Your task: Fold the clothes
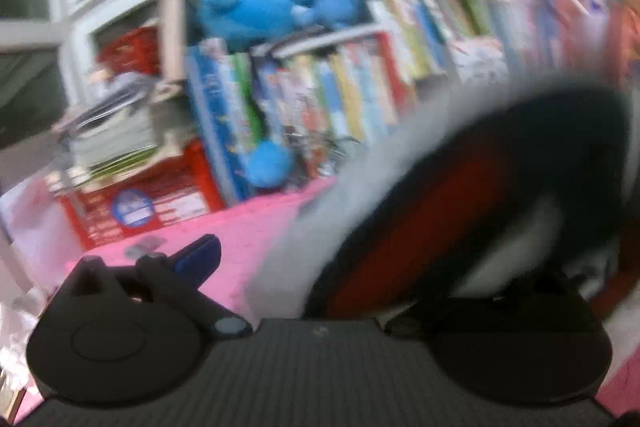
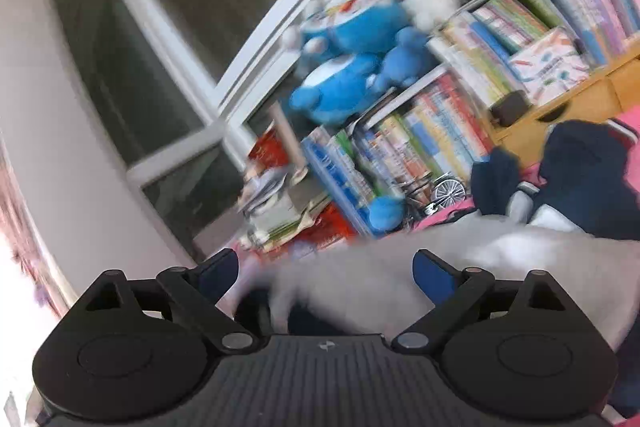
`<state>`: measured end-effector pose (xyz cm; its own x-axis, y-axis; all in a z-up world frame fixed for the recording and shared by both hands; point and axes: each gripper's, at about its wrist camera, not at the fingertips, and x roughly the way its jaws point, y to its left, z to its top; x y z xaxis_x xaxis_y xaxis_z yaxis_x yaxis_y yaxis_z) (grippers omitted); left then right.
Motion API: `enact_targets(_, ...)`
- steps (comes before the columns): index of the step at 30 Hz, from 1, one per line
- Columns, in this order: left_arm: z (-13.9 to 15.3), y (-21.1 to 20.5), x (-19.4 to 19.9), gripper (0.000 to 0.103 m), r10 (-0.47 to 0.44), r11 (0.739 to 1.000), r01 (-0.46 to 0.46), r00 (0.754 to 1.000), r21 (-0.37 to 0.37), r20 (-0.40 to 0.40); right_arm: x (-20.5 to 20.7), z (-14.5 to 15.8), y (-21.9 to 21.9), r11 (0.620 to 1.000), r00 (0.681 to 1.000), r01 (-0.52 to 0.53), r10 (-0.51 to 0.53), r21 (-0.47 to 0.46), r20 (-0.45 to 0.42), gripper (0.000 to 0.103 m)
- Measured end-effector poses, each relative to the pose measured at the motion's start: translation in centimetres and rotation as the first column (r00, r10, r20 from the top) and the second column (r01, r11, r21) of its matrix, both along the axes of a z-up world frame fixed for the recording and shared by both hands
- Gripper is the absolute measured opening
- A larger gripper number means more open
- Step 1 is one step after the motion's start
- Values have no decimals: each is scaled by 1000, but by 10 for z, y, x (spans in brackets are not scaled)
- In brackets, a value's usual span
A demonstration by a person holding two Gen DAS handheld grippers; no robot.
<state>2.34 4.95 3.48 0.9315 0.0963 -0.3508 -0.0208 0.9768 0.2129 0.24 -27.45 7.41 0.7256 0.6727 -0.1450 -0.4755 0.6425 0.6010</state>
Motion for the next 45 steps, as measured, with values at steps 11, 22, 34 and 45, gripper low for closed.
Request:
enact_targets(11,51,49,-5,103,2,968,-5,1000,-250,-10,-58,-41,88,630,909,358,-66,-689,412,97)
enact_targets(22,30,40,3,103,-53,971,37,997,-235,-63,-33,-16,78,610,802,585,-334,-535,496,86)
enact_targets(34,-24,15,32,103,-5,985,-27,983,-173,-182,-62,-12,55,493,751,658,-373,-569,545,86)
enact_targets(45,4,36,22,103,60,987,-69,996,-145,-71,-40,-78,140,431,828,558,-344,-709,442,86)
